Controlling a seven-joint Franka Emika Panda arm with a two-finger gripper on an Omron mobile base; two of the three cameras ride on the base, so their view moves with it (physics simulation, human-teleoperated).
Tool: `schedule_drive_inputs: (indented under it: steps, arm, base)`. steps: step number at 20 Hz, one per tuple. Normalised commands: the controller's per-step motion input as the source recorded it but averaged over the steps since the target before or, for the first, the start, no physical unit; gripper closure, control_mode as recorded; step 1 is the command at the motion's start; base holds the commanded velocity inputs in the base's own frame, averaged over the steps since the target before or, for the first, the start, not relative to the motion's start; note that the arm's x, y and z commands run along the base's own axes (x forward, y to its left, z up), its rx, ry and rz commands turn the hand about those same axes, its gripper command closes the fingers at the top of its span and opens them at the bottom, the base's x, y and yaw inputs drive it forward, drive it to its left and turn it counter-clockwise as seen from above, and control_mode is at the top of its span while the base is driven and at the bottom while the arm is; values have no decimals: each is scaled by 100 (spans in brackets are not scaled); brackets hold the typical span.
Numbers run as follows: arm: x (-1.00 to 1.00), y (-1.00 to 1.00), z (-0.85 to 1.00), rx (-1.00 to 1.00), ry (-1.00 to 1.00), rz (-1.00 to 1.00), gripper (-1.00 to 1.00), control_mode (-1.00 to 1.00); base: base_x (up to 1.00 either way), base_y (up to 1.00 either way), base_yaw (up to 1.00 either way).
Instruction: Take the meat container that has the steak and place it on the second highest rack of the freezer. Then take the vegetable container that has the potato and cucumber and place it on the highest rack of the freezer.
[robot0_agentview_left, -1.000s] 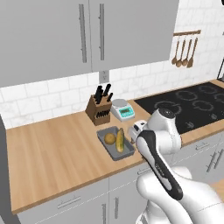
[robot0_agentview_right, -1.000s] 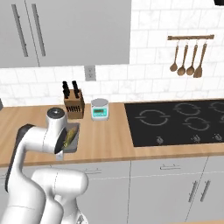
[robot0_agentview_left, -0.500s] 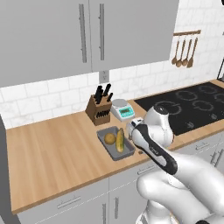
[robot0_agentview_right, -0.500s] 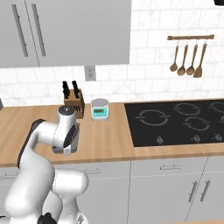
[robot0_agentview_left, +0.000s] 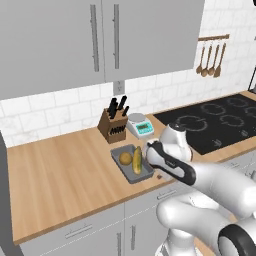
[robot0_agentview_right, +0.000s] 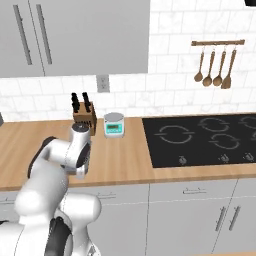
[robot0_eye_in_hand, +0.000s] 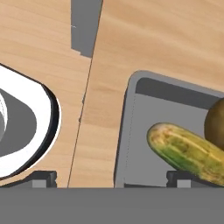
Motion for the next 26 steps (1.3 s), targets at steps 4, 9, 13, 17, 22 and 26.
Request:
schedule_drive_inputs:
  steps: [4, 9, 13, 17, 22, 26]
  arm:
    - [0, 2, -61, -5, 0, 0, -100, -100]
    - [0, 5, -56, -4, 0, 0, -100, -100]
    - [1, 6, -52, -3, 0, 0, -100, -100]
    - [14, 3, -48, -1, 0, 0, -100, -100]
    - [4, 0, -50, 0, -1, 0, -100, -100]
    - [0, 1, -58, -3, 0, 0, 100, -100]
  base:
    - [0, 0, 0]
    - [0, 0, 0]
    - [0, 0, 0]
    - [0, 0, 0]
    - [0, 0, 0]
    - [0, 0, 0]
